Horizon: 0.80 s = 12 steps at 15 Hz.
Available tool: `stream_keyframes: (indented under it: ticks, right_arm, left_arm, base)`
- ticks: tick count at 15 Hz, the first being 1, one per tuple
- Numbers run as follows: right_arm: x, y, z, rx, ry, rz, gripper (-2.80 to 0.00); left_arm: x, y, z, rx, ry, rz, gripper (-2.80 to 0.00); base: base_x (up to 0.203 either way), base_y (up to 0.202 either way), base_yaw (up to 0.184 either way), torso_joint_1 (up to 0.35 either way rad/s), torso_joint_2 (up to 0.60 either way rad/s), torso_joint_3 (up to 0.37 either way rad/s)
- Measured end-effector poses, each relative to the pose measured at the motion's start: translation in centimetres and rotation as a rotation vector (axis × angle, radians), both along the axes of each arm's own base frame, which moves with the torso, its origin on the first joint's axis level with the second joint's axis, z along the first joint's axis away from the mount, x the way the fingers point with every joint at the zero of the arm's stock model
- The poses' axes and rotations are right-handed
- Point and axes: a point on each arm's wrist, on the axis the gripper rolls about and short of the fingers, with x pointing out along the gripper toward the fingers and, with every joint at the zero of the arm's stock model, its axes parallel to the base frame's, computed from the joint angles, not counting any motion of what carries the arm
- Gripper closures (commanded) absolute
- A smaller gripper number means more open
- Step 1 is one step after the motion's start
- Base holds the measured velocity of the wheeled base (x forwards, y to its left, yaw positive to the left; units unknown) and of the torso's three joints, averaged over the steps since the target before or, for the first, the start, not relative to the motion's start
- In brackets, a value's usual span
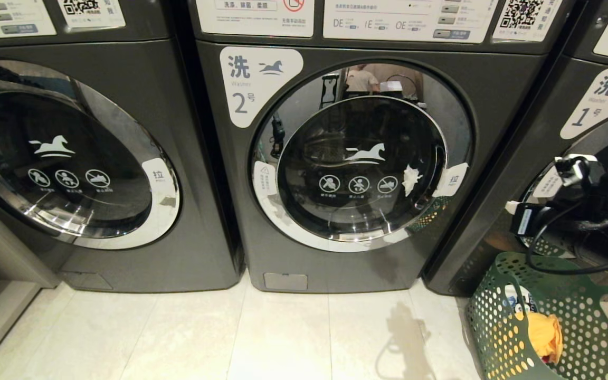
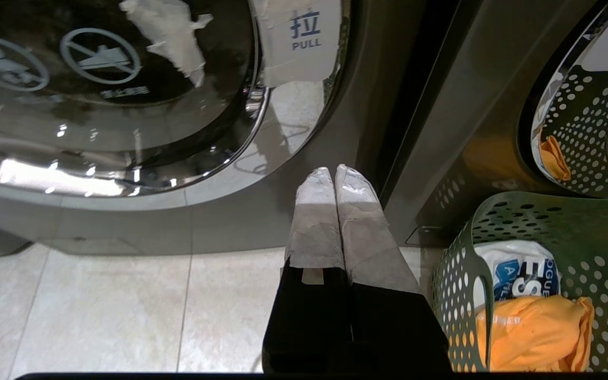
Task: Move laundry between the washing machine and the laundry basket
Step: Press the washing machine door tightly with the right hand
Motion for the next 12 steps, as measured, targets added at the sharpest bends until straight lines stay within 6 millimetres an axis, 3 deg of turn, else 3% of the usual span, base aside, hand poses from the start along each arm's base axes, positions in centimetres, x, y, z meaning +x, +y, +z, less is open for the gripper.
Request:
stream_keyframes:
  ticks: [2,4,7,12]
  right_arm:
    - [2.9,-0.5,-1.3,0.001,-0.001,-0.012,0.0]
    - [5.2,-0.7,-2.7,-0.001,-0.031,-0.013,0.0]
    - [8.3,-0.9,-4.3,-0.001,-0.093,-0.004,0.0]
    - [12.0,-1.1,-6.6,0.003,-0.193,0.057,0.0]
  left_arm:
    - [-3.2,3.7,-2.1,0.082,0.076,0.08,0.0]
    - [-5.6,5.3,-3.5,0.121,0.137,0.149,0.0]
    - [-7.4,4.9,-3.9,0.082,0.155,0.276,0.0]
    - [-9.0,1.7,-4.4,-0.038,0.213,0.461,0.0]
  base:
    - [0.0,0.0,0.0,0.0,0.0,0.0]
    - [0.0,0.0,0.0,0.0,0.0,0.0]
    - [0.0,0.0,0.0,0.0,0.0,0.0]
    - [0.0,0.0,0.0,0.0,0.0,0.0]
